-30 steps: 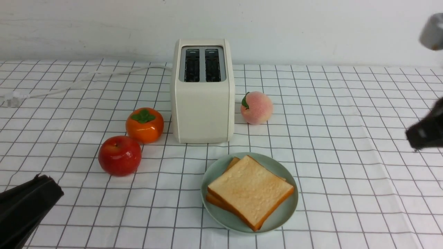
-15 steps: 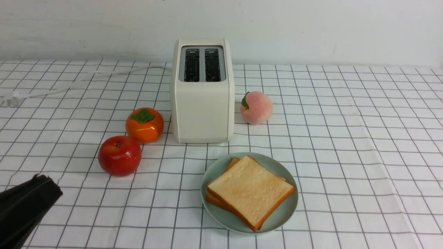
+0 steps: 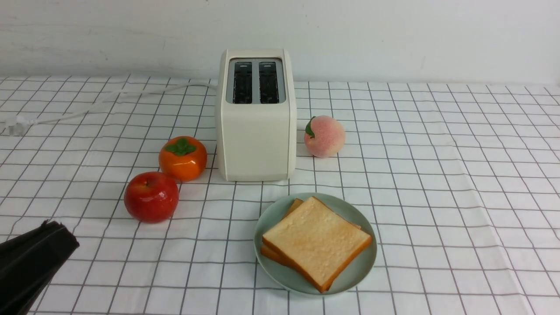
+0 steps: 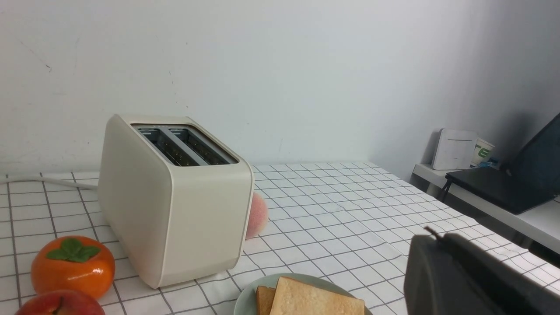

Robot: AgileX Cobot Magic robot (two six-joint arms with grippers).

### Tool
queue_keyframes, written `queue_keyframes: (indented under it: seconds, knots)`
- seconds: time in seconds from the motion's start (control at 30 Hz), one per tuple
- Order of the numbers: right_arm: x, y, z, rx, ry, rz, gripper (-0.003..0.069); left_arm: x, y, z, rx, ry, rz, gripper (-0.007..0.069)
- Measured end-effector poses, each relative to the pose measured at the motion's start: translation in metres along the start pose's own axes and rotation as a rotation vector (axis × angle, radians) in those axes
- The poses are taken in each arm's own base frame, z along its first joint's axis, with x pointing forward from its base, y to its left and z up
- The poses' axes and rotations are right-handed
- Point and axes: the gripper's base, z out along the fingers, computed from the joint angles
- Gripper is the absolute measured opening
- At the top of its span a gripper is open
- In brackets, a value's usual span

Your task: Take toasted bread from bread machine on white checkered table place on plate.

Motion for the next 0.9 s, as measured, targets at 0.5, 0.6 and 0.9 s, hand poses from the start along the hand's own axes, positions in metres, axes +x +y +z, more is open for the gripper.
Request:
queue_keyframes:
  seconds: [0.5, 0.6, 0.9]
  knots:
    - [0.143, -0.034, 0.076, 0.191, -0.338, 0.09, 0.0014, 0.0, 0.0, 0.0, 0.0, 0.0, 0.0, -0.0013]
    - [0.144, -0.034, 0.076, 0.197, -0.318, 0.088, 0.0014, 0.0, 0.0, 0.0, 0.001, 0.001, 0.0, -0.0013]
    - [0.144, -0.034, 0.076, 0.199, -0.313, 0.086, 0.0022, 0.0, 0.0, 0.0, 0.0, 0.0, 0.0, -0.0011]
